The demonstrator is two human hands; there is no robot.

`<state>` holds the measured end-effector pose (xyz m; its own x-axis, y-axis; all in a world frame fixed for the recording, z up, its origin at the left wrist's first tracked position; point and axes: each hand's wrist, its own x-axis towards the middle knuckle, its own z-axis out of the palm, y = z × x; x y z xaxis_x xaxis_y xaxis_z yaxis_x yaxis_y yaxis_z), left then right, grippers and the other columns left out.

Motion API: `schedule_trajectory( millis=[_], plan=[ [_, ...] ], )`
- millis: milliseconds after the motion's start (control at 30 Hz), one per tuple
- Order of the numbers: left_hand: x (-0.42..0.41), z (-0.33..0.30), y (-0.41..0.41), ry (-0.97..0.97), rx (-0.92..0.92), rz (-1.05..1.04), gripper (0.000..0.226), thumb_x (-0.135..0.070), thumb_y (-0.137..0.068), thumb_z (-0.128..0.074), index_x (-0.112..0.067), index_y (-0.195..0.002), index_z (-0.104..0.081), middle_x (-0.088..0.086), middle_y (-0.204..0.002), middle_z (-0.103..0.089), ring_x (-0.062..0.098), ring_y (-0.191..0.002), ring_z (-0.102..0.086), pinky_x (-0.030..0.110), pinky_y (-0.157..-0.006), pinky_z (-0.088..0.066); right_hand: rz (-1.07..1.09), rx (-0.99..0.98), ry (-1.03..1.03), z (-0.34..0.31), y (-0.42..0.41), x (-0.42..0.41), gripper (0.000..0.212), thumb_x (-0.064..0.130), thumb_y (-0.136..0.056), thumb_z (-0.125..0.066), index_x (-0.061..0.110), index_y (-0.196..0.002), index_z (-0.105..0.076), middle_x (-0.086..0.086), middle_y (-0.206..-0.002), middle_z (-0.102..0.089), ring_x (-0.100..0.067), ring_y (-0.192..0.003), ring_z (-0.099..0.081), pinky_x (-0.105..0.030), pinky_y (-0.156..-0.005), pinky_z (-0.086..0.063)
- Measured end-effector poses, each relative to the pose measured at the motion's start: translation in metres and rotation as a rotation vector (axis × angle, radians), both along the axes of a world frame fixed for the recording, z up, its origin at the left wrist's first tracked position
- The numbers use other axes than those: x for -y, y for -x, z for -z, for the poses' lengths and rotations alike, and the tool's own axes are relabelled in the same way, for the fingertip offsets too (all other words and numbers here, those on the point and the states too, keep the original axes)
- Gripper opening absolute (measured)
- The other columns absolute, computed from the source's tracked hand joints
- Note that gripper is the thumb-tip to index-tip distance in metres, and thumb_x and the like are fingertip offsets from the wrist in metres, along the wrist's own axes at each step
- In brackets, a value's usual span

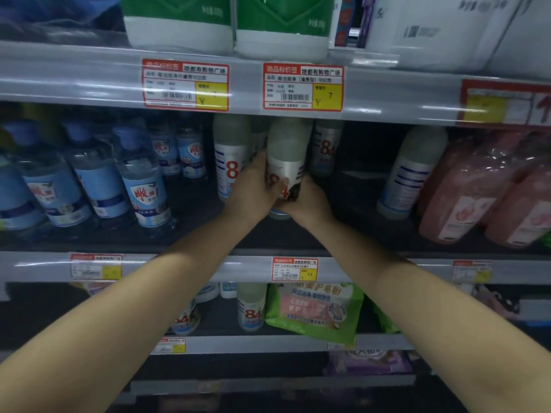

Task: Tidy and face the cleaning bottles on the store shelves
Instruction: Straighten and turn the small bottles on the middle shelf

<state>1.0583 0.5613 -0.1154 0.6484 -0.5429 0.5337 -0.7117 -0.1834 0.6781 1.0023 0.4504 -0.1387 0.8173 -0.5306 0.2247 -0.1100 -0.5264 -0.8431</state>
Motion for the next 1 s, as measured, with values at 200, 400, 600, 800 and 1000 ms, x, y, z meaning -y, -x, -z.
schedule_trajectory(
  millis=[200, 400, 600, 800, 1000],
  plan=[
    [-0.008, 0.013, -0.006, -0.087, 0.069, -0.011, 0.042, -0.016, -0.092, -0.051, -0.007, -0.132, -0.043, 0.014, -0.117, -0.062, 0.023, -0.105, -0.059, 0.03, -0.09, -0.046, 0.102, -0.057, 0.091, -0.005, -0.019, -0.009, 0.057, 0.021, -0.078, -0.072, 0.008, -0.126, -0.043, -0.013, -0.123, -0.06, -0.027, -0.111, -0.058, -0.029, -0.083, -0.044],
    [-0.013, 0.02, -0.01, -0.135, 0.084, 0.006, 0.032, -0.009, -0.093, -0.041, -0.003, -0.123, -0.048, 0.018, -0.112, -0.061, 0.025, -0.101, -0.058, 0.035, -0.091, -0.047, 0.154, -0.066, 0.09, -0.006, -0.032, -0.017, 0.055, 0.03, -0.084, -0.064, 0.007, -0.127, -0.038, -0.015, -0.128, -0.054, -0.03, -0.115, -0.055, -0.034, -0.087, -0.043],
    [-0.014, 0.026, -0.012, -0.211, 0.036, 0.013, 0.05, -0.005, -0.093, -0.04, -0.003, -0.141, -0.029, 0.018, -0.141, -0.041, 0.027, -0.131, -0.038, 0.033, -0.113, -0.025, 0.102, -0.11, 0.135, -0.001, -0.037, -0.014, 0.072, 0.033, -0.08, -0.07, 0.007, -0.132, -0.028, -0.015, -0.133, -0.049, -0.031, -0.117, -0.054, -0.043, -0.093, -0.047],
    [-0.01, 0.025, -0.015, -0.281, -0.033, -0.022, 0.056, -0.005, -0.09, -0.039, -0.003, -0.144, -0.023, 0.017, -0.147, -0.033, 0.025, -0.136, -0.031, 0.038, -0.115, -0.023, 0.045, -0.183, 0.163, -0.002, -0.039, -0.008, 0.076, 0.029, -0.079, -0.071, 0.007, -0.135, -0.024, -0.015, -0.136, -0.046, -0.03, -0.119, -0.051, -0.039, -0.093, -0.044],
    [-0.031, 0.015, 0.002, -0.387, -0.004, 0.043, 0.053, -0.01, -0.096, -0.038, -0.011, -0.146, -0.02, 0.014, -0.144, -0.037, 0.022, -0.129, -0.038, 0.018, -0.099, -0.024, -0.05, -0.204, 0.073, 0.009, -0.041, 0.005, 0.096, 0.046, -0.05, -0.079, 0.016, -0.132, -0.04, -0.003, -0.124, -0.057, -0.019, -0.114, -0.056, -0.04, -0.095, -0.049]
  ],
)
